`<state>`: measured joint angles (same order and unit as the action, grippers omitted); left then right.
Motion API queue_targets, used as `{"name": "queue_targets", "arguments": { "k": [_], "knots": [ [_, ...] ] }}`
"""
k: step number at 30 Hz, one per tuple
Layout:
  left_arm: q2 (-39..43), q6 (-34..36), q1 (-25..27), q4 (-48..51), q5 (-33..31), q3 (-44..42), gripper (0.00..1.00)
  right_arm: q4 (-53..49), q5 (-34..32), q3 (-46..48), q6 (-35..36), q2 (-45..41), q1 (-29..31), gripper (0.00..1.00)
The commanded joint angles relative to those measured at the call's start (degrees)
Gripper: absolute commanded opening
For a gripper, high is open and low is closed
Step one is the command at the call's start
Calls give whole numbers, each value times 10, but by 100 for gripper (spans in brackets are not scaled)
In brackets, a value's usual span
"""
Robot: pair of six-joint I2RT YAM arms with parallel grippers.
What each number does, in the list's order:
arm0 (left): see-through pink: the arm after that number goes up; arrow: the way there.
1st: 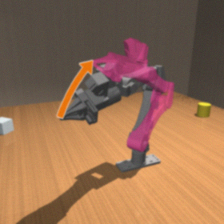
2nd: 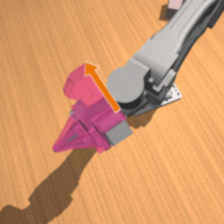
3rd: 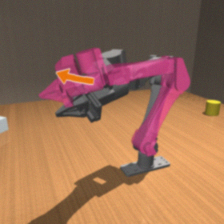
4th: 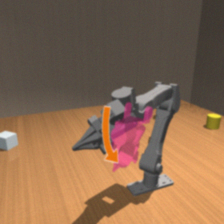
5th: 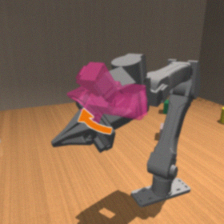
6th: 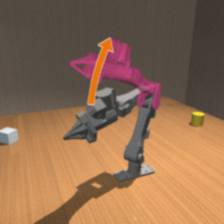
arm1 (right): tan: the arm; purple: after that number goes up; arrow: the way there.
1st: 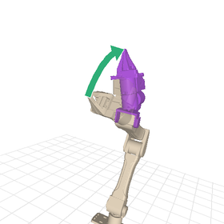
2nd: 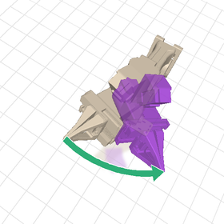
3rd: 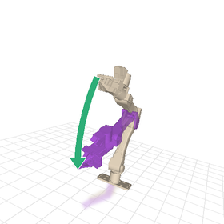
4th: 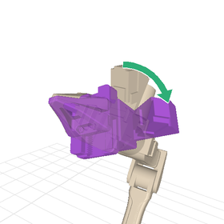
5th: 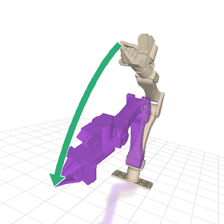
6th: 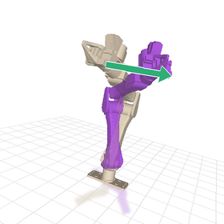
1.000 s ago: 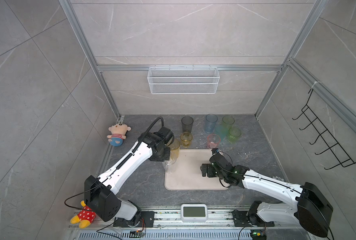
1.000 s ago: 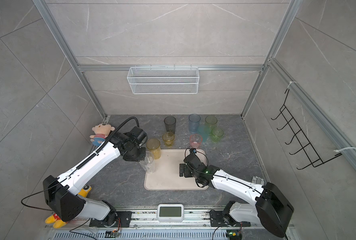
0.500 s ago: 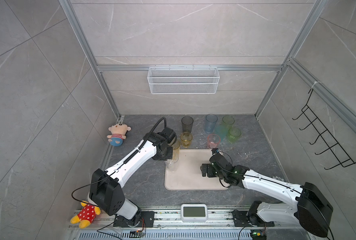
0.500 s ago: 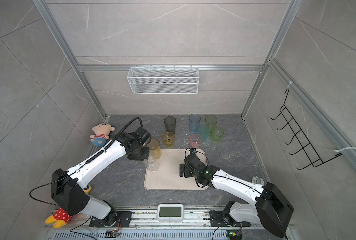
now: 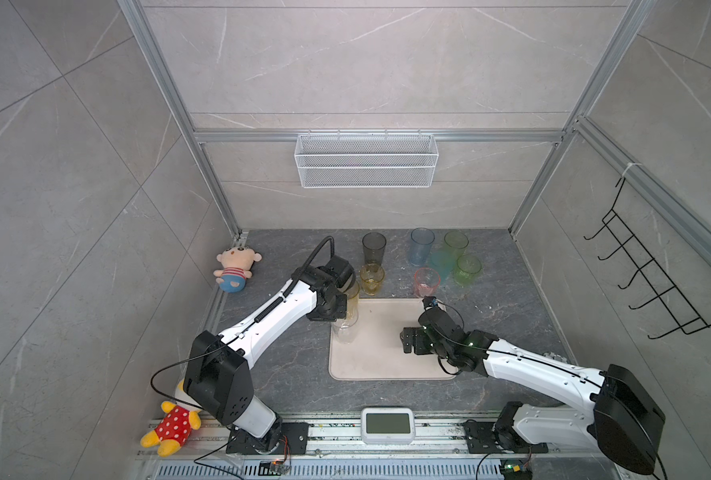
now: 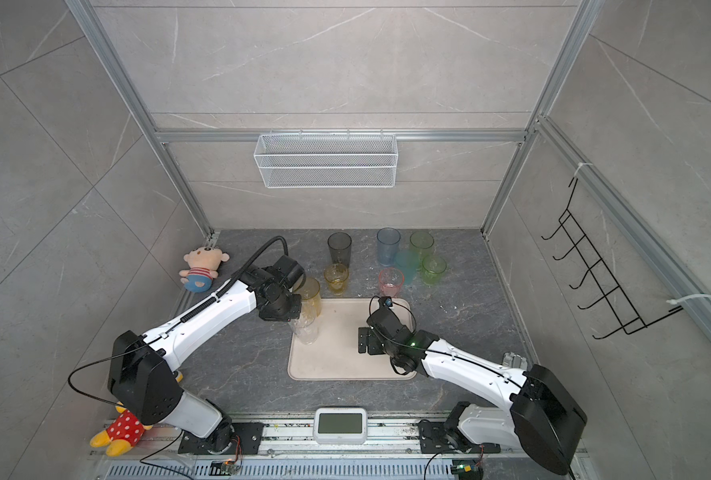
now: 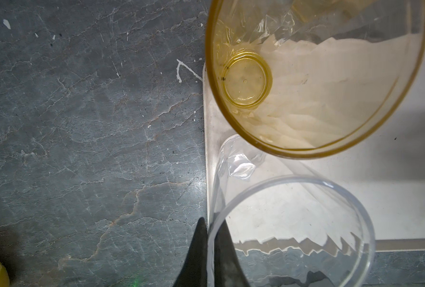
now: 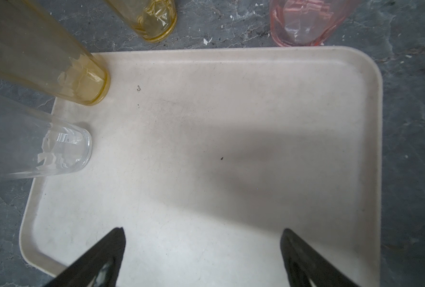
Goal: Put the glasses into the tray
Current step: 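Lower the clear glass onto the tray beside the yellow glass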
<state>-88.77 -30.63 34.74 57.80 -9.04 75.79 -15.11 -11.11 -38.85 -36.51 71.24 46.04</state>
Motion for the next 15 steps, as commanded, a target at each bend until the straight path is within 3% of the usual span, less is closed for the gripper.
{"name": "queue_targets", "arguments": {
  "k": [1,8,15],
  "knots": [
    [-3,-9,2,-13,-4,-2,0,5,1,5,-11,4,-3,99],
    [-9,-11,2,-14,-5,-3,1,4,0,5,-11,4,-3,99],
    [-6,-10,2,-13,-4,-1,15,4,0,5,-11,4,-3,99]
  ]
}}
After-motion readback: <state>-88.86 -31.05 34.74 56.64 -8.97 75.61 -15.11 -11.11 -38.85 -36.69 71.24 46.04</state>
